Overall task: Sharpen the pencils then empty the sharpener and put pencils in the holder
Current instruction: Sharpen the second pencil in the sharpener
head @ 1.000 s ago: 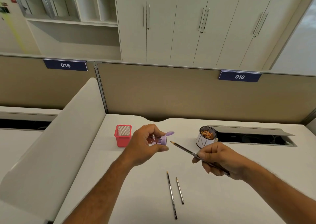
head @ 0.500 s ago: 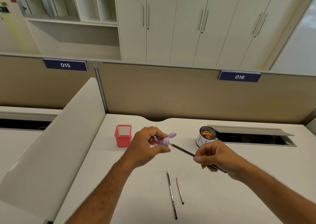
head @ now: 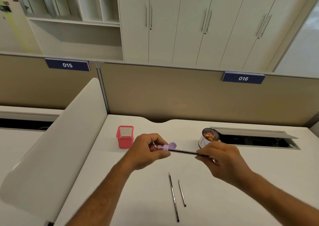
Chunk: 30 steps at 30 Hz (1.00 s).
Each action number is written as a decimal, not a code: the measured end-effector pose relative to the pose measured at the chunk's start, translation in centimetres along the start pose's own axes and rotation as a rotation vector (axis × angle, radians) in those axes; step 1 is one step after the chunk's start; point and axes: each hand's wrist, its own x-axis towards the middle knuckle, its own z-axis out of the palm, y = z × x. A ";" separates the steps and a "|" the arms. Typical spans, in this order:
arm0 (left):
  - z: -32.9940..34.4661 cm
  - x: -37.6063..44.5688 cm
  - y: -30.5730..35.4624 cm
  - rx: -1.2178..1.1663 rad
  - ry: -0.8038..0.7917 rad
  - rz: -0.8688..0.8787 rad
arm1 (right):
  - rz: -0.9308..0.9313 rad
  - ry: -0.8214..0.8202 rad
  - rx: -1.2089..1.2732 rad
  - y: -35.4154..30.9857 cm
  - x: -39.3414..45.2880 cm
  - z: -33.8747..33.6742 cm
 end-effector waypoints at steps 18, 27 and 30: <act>-0.5 0.1 -0.7 -0.039 0.023 0.079 | 0.549 -0.374 0.256 -2.1 2.5 -0.1; -0.7 0.3 -0.8 -0.036 0.009 0.059 | 0.895 -0.514 0.645 -2.5 3.5 -0.8; -1.0 0.4 -0.8 -0.043 -0.029 0.002 | 0.380 -0.269 0.124 -2.4 2.3 0.1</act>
